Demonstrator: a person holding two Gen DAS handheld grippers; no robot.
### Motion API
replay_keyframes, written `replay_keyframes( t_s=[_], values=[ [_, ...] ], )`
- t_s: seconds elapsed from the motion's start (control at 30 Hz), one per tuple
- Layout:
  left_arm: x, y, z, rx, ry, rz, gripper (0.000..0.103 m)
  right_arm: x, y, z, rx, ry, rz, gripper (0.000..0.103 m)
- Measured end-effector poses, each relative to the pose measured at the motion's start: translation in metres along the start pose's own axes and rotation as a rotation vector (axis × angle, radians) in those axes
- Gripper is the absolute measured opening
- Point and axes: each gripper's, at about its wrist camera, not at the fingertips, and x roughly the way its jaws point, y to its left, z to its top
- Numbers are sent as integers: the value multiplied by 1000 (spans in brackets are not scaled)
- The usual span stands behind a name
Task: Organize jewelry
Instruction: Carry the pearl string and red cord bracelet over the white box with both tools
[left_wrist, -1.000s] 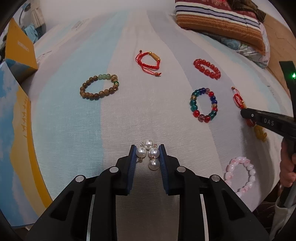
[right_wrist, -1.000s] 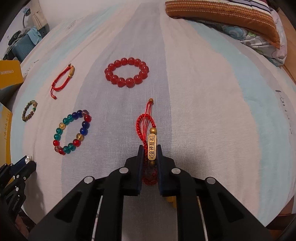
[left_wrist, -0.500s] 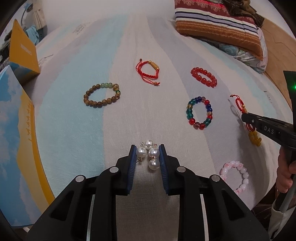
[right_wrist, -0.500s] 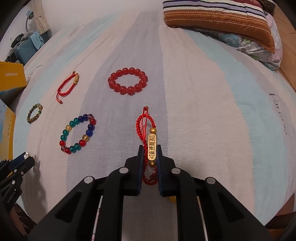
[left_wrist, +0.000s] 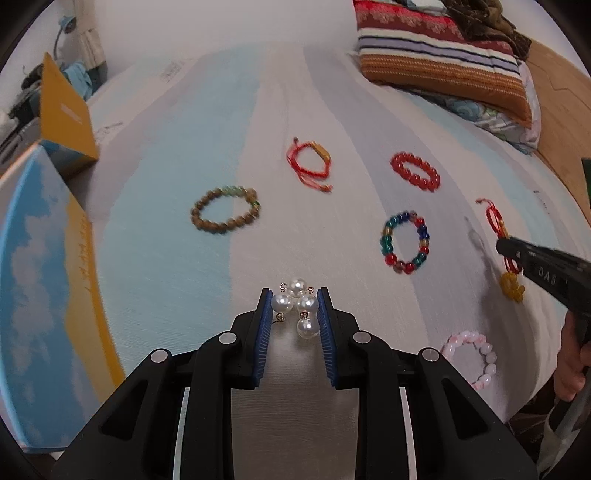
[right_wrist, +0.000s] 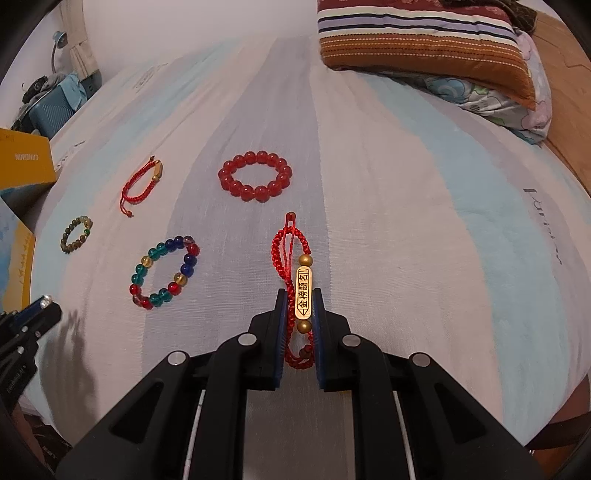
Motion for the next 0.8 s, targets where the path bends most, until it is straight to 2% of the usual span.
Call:
replay_keyframes(
  t_s=[0.5, 0.8],
  values=[
    [-64, 24, 15, -36, -64, 27, 24, -55, 31, 10, -5, -80, -7, 12],
    [-109, 62, 15, -82, -108, 73, 24, -90, 86, 15, -61, -119, 45, 12]
  ],
)
